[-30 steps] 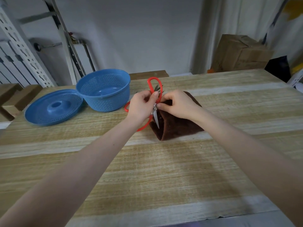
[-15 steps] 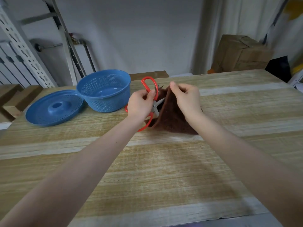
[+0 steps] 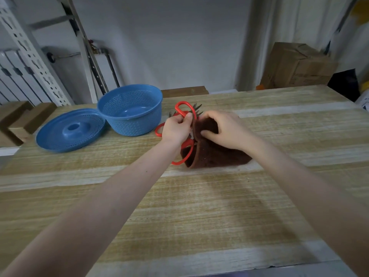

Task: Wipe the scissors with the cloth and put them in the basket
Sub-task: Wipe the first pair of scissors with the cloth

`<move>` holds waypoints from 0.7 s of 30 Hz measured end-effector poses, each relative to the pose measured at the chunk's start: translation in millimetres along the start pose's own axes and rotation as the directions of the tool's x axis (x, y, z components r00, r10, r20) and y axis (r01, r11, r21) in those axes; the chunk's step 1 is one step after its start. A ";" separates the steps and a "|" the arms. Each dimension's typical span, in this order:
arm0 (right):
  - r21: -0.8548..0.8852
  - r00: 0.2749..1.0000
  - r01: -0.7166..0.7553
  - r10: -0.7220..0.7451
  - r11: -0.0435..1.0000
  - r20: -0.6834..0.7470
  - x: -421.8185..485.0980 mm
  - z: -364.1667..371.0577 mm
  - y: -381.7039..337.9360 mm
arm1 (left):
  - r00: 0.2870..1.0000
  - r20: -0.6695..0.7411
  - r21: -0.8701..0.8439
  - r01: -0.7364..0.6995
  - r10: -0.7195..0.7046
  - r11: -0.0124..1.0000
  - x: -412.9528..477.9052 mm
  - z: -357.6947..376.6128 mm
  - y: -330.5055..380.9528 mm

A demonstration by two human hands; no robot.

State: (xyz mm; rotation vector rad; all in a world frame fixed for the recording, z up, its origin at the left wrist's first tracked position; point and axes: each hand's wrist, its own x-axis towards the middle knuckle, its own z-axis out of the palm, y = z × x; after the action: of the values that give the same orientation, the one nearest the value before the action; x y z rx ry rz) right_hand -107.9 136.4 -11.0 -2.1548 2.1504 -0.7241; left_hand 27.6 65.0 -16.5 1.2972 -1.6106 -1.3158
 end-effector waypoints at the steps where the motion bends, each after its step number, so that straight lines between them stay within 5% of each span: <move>1: -0.009 1.000 -0.002 0.002 1.000 0.010 2.3 -2.3 2.3 | 1.000 0.006 0.008 -0.001 0.001 1.000 -0.5 1.6 1.2; 7: 0.124 0.983 -0.034 0.011 0.992 0.184 10.7 -13.1 6.5 | 0.999 0.031 0.072 -0.041 0.039 0.997 -6.4 5.5 4.9; 15: 0.182 1.000 -0.023 0.025 0.983 -0.007 8.2 6.0 7.8 | 0.996 0.032 0.143 -0.082 0.078 0.986 -3.4 1.4 8.4; 21: 0.237 0.998 0.001 -0.016 0.971 0.064 3.9 0.3 12.9 | 0.994 0.075 0.206 -0.090 0.076 0.974 -3.2 1.0 7.7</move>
State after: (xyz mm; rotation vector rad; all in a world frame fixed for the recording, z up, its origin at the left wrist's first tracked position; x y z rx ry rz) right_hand -120.1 131.8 -14.3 -2.0372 1.9136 -0.8492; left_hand 25.4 68.3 -9.0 1.3040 -1.8701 -1.1746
